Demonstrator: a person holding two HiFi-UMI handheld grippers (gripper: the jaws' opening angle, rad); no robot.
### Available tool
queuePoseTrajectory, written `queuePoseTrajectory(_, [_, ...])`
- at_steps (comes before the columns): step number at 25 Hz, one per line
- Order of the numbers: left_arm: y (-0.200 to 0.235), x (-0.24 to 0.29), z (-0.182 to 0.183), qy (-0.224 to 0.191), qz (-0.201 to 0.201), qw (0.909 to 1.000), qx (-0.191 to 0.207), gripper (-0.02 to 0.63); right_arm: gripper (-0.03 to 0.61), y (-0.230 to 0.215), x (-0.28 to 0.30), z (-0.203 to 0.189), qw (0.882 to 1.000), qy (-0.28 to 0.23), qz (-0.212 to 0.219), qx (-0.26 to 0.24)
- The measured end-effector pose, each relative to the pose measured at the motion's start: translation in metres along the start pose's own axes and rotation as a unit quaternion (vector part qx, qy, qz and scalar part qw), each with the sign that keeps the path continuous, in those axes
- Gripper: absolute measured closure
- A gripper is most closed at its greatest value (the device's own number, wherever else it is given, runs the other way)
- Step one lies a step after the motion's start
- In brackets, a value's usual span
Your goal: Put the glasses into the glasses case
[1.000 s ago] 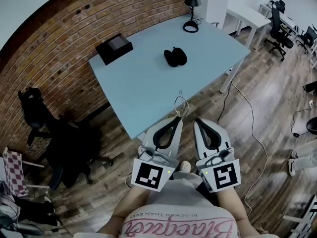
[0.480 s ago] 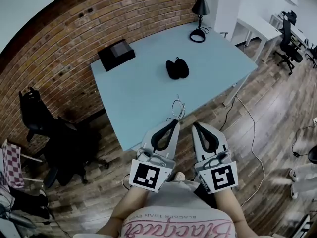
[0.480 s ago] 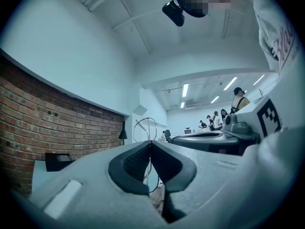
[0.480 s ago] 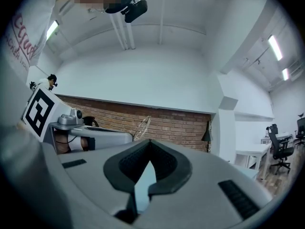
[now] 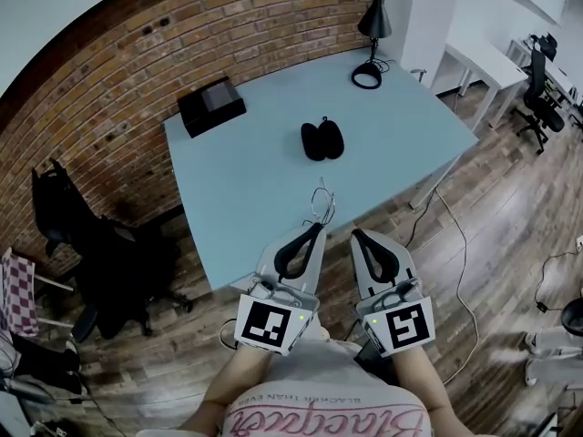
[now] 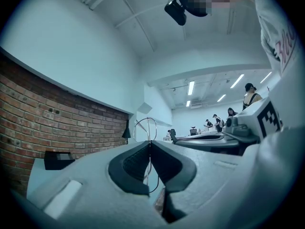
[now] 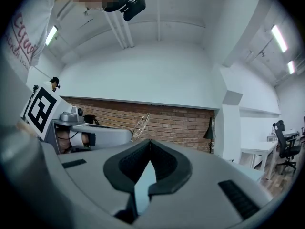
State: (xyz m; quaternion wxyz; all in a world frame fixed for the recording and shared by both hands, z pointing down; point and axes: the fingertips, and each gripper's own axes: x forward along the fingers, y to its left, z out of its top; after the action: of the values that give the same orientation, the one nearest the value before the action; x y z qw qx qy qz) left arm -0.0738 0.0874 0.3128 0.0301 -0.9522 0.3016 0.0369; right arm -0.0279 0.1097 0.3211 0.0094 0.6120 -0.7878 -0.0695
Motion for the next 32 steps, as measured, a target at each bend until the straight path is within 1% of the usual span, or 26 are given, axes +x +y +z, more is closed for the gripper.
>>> queuePoseTrajectory(4, [0.01,0.022,-0.007,0.003,0.001,0.9999,0.011,0.604,0.568,-0.019,0.013,-0.007,1.0,0.004,-0.002,0.005])
queuePoseTrajectory(10, [0.032,0.072,-0.017,0.007,-0.001,1.0,0.007,0.604,0.568,-0.052,0.048,-0.022,1.0,0.005,-0.004,0.011])
queuePoseTrajectory(14, [0.053,0.109,-0.029,0.017,0.004,0.9998,0.007,0.604,0.568,-0.077,0.079,-0.033,1.0,0.018,0.002,0.012])
queuePoseTrajectory(21, [0.096,0.164,-0.04,0.029,0.021,0.9992,-0.017,0.604,0.568,-0.117,0.144,-0.041,0.999,0.032,0.017,0.018])
queuePoseTrajectory(25, [0.123,0.191,-0.048,0.037,0.028,0.9988,-0.016,0.604,0.568,-0.131,0.181,-0.051,0.998,0.045,0.031,0.023])
queuePoseTrajectory(28, [0.14,0.211,-0.055,0.044,0.033,0.9981,-0.029,0.604,0.568,-0.142,0.205,-0.059,0.997,0.054,0.04,0.027])
queuePoseTrajectory(32, [0.158,0.232,-0.065,0.05,0.037,0.9976,-0.032,0.604,0.568,-0.153,0.227,-0.07,0.996,0.067,0.046,0.027])
